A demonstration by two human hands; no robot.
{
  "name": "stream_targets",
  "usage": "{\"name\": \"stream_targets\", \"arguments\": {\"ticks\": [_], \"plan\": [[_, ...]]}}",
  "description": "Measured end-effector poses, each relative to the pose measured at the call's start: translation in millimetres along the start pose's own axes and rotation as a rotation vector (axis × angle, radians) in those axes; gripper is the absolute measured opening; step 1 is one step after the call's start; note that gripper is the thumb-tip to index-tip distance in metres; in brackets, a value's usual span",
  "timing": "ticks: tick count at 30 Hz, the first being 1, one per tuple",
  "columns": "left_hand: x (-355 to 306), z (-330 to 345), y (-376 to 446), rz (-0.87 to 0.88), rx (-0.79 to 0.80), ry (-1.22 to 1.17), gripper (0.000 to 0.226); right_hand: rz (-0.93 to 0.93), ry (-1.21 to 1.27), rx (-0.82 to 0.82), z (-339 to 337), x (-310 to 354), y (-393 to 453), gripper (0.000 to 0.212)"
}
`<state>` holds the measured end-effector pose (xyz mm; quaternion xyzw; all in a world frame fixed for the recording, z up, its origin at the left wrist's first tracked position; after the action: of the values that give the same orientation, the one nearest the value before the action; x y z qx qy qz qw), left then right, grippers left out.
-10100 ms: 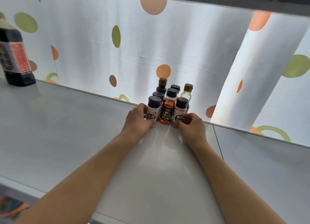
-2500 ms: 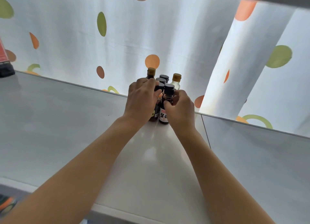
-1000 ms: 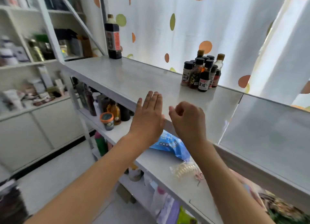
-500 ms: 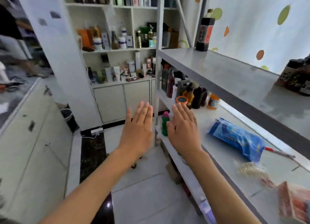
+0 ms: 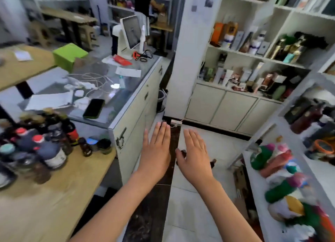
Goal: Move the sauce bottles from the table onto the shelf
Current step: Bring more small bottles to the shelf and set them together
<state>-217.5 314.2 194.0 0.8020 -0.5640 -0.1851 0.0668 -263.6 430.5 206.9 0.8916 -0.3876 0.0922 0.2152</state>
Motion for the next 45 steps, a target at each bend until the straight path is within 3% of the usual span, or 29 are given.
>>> {"name": "stream_targets", "arguments": {"ticks": [8, 14, 30, 36, 41, 45], "plan": [[200.1, 15.5, -25.2, -0.331, 0.13, -0.016, 0.081, -0.145, 0.11, 0.226, 144.8, 130.0, 52.0, 0.067], [289.2, 34.4, -45.3, -0.505, 0.218, -0.063, 0.078, -0.096, 0.178, 0.362, 210.1, 170.6, 69.3, 0.067], [369.3, 103.0, -18.3, -0.806, 0.249, -0.313, 0.069, 0.005, 0.319, 0.602, 320.5, 172.7, 144.8, 0.057], [393.6, 133.1, 20.7, -0.952, 0.239, -0.376, 0.067, -0.073, 0.159, 0.746, 382.2, 157.2, 174.5, 0.06], [405.8, 154.4, 40.8, -1.027, 0.269, -0.352, 0.078, -0.106, -0.005, 0.897, 420.2, 147.5, 185.9, 0.074], [414.5, 168.7, 43.3, -1.076, 0.322, -0.345, 0.079, -0.119, -0.037, 0.881, 434.6, 144.0, 193.2, 0.075]]}}
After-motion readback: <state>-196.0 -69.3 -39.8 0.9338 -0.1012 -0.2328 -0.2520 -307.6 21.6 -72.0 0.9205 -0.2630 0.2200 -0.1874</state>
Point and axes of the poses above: each hand's wrist, its own y-axis towards the middle knuckle, its own z-axis out of the palm, x = y × z, the point moved 5 cm from there along y, towards the middle knuckle, and after that the axes turned 7 degrees about -z, right-handed, at the moved point
